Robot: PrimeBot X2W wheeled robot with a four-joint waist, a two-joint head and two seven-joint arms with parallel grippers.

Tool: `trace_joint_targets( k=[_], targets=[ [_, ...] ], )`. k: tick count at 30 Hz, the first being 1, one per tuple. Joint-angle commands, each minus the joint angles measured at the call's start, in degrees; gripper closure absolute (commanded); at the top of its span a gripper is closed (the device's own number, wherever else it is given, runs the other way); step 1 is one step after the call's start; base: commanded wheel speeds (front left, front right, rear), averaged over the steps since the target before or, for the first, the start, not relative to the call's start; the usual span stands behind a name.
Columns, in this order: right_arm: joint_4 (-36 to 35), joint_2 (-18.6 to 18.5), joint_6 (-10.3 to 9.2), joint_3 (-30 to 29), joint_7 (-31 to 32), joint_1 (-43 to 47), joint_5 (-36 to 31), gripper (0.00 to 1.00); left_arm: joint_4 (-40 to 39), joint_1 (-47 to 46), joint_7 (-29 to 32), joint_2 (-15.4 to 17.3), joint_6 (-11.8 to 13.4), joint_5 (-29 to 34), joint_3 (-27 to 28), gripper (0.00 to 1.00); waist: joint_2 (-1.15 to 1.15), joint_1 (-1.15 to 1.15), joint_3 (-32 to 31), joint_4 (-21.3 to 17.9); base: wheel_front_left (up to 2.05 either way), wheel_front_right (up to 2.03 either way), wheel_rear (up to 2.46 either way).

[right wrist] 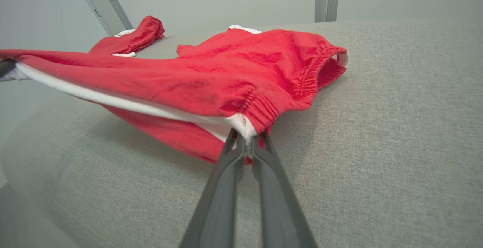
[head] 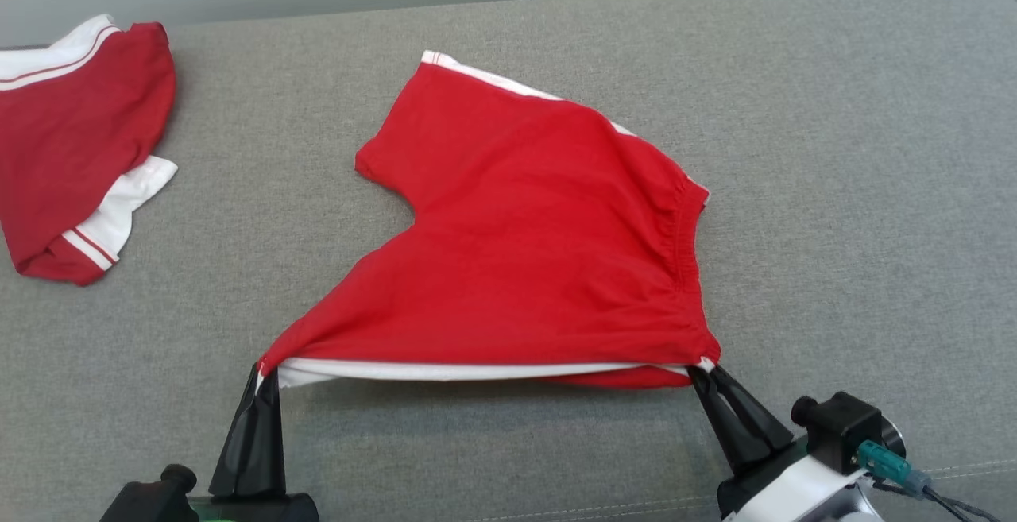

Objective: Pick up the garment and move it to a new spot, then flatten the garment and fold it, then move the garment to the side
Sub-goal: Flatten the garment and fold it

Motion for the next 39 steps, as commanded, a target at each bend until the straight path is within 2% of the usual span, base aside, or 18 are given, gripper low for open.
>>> trace_joint_targets(
  k=[1, 7, 10, 16, 22, 28, 39],
  targets=[
    [-0.65, 0.04, -0.10, -0.10, -0.16, 1.80, -0.31, 1.00, -0.82, 1.75, -0.02, 0.02, 0.00, -0.58, 0.58, 1.00, 0.54, 0.01, -2.51, -0.72, 0.00, 0.00, 0.00],
    [-2.58, -0.26, -0.10, 2.50, -0.16, 6.29, 0.52, 1.00, -3.57, 5.17, -0.01, 0.01, 1.39, -1.22, 1.14, 1.00, 0.54, 0.01, -2.96, -2.19, 0.00, 0.00, 0.00],
    [-3.21, -0.27, -0.09, 3.14, -0.16, 7.06, 0.81, 1.00, -3.67, 5.78, -0.01, 0.01, 1.30, -0.96, 0.64, 1.00, 0.54, 0.01, -3.01, -2.71, 0.00, 0.00, 0.00],
    [-2.03, 1.36, -0.09, 2.21, -0.16, 4.94, 2.33, 1.00, -0.94, -0.38, -0.01, 0.01, 0.52, 0.07, -0.94, 1.00, 0.54, 0.01, -2.92, -3.19, 0.00, 0.00, 0.00],
    [2.10, 4.20, -0.09, 0.87, -0.16, 0.30, 4.45, 1.00, 9.34, -15.35, -0.01, 1.17, 0.06, 2.33, -2.73, 1.00, 0.54, 0.01, -0.50, -4.09, 0.00, 0.00, 0.00],
    [6.65, 7.61, -0.09, 0.25, -0.16, -6.86, 5.58, 1.00, 20.53, -29.71, -0.02, 3.47, -0.05, 3.51, -3.73, 1.00, 0.54, 0.01, 4.27, -7.22, 0.00, 0.00, 0.00],
    [13.68, 12.05, -0.09, -1.44, -0.16, -17.54, 6.20, 1.00, 38.38, -47.23, -0.02, 6.94, -0.06, 4.73, -5.25, 1.00, 0.54, 0.01, 11.20, -11.36, 0.00, 0.00, 0.00]
  ],
)
